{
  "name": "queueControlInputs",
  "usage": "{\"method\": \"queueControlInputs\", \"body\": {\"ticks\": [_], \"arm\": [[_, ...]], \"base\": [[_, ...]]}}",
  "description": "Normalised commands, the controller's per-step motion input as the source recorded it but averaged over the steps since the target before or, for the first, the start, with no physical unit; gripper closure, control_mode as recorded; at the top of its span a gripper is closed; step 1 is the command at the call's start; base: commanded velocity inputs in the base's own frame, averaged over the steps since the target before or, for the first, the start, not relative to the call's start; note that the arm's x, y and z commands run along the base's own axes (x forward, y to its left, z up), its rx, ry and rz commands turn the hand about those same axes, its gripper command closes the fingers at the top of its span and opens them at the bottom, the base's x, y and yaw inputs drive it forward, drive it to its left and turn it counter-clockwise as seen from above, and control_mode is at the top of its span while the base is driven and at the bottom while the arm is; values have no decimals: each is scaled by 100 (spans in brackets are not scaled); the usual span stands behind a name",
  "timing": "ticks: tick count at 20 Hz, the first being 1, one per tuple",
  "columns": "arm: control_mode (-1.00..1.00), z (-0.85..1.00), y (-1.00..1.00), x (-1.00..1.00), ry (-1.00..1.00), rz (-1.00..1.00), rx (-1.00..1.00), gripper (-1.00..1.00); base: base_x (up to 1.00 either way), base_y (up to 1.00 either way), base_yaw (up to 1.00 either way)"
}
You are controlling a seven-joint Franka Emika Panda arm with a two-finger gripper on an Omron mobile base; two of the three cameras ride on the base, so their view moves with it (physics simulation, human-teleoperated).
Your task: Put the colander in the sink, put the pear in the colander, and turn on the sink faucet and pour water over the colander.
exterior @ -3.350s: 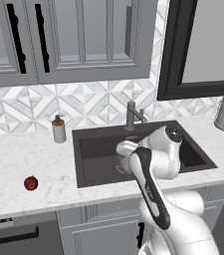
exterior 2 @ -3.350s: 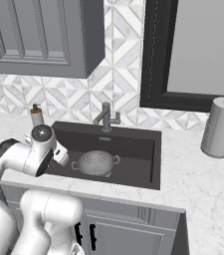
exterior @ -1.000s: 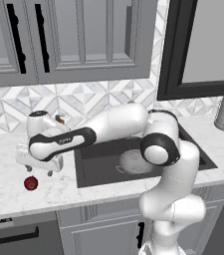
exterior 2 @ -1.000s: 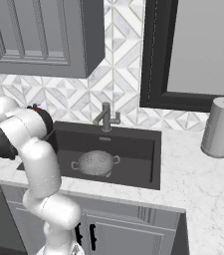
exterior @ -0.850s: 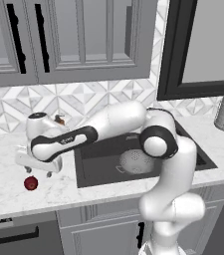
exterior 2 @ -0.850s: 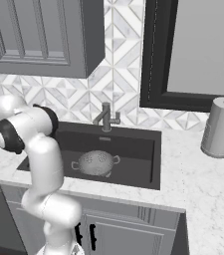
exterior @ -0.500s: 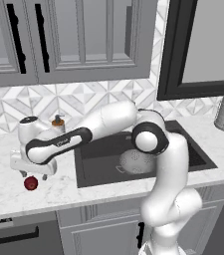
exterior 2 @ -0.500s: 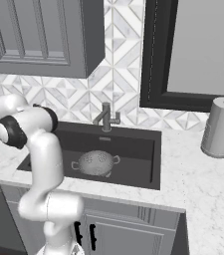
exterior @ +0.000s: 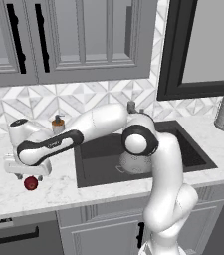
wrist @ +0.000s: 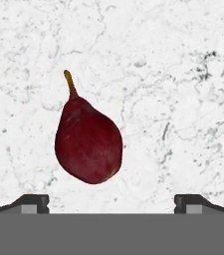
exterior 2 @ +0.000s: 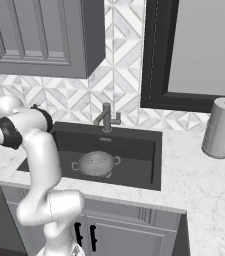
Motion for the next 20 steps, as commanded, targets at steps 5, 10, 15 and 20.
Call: {"method": "queueControlInputs", "body": {"ticks": [5,10,15,20], "arm": [[-100,-24,-3,0,-9,6,-3,-100],[-100,-22,-11,0,-16,10,-2,-100],[-100,-21,-2,1,-16,12,0,-100],[-100,-22,0,6,-9,12,0,-100]], "base": [[0,0,0],[0,0,0],[0,0,0],[0,0,0]]}}
